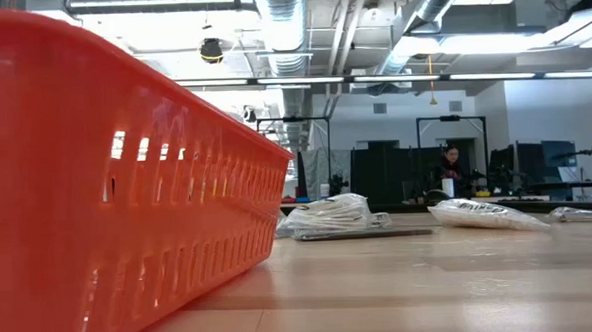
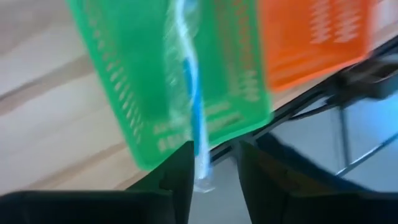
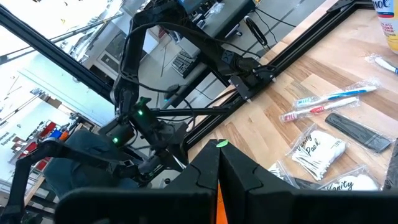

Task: Pick & Place Travel size toiletries
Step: Put the white vanity pack into the orange basket

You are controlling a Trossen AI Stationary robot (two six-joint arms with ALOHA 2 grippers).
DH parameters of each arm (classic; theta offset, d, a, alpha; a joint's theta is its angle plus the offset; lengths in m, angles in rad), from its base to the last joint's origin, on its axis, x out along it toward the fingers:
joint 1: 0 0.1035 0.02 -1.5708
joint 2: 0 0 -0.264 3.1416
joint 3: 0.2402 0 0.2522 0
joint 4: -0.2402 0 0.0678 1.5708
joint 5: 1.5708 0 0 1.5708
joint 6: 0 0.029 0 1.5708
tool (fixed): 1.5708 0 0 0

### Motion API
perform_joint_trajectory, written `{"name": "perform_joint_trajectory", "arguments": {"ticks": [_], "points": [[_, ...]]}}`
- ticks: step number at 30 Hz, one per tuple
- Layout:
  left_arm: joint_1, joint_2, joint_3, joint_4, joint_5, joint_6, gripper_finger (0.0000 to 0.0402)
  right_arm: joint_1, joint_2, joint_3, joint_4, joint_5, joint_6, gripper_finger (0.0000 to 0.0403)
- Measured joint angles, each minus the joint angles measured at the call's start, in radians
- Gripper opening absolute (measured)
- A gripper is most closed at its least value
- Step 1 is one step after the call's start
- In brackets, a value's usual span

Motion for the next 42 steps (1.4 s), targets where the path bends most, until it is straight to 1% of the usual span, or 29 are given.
{"name": "perform_joint_trajectory", "arguments": {"ticks": [2, 5, 7, 9, 11, 16, 19, 26, 29, 36, 42], "points": [[0.000, -0.030, 0.000, 0.002, -0.076, -0.001, 0.0103, 0.000, 0.000, 0.000, -0.001, 0.000, 0.000, 0.0000], [0.000, -0.087, 0.000, 0.004, -0.224, 0.002, 0.0094, 0.000, 0.000, 0.000, -0.003, 0.000, 0.000, 0.0000], [0.000, -0.126, 0.000, 0.007, -0.334, 0.026, 0.0089, 0.000, 0.000, 0.000, -0.003, 0.000, 0.000, 0.0000], [0.007, -0.166, 0.000, 0.009, -0.418, 0.077, 0.0085, 0.000, 0.000, 0.000, -0.003, 0.000, 0.000, 0.0000], [0.028, -0.201, 0.000, 0.018, -0.458, 0.137, 0.0082, -0.001, 0.000, 0.000, -0.003, -0.001, 0.000, 0.0000], [0.125, -0.259, 0.000, 0.080, -0.467, 0.343, 0.0073, -0.013, 0.000, 0.000, -0.005, -0.017, 0.001, 0.0000], [0.202, -0.270, 0.000, 0.148, -0.454, 0.488, 0.0067, -0.029, 0.000, 0.000, -0.027, -0.046, 0.000, 0.0000], [0.405, -0.271, 0.000, 0.236, -0.280, 0.734, 0.0057, -0.106, 0.000, 0.000, -0.166, -0.153, -0.027, 0.0000], [0.486, -0.271, 0.000, 0.251, -0.228, 0.820, 0.0056, -0.150, 0.000, 0.000, -0.226, -0.191, -0.066, 0.0000], [0.666, -0.271, 0.000, 0.285, -0.117, 0.933, 0.0057, -0.256, 0.000, 0.000, -0.358, -0.256, -0.189, 0.0000], [0.792, -0.267, 0.000, 0.301, -0.007, 0.996, 0.0056, -0.351, 0.000, 0.000, -0.449, -0.349, -0.286, 0.0000]]}}
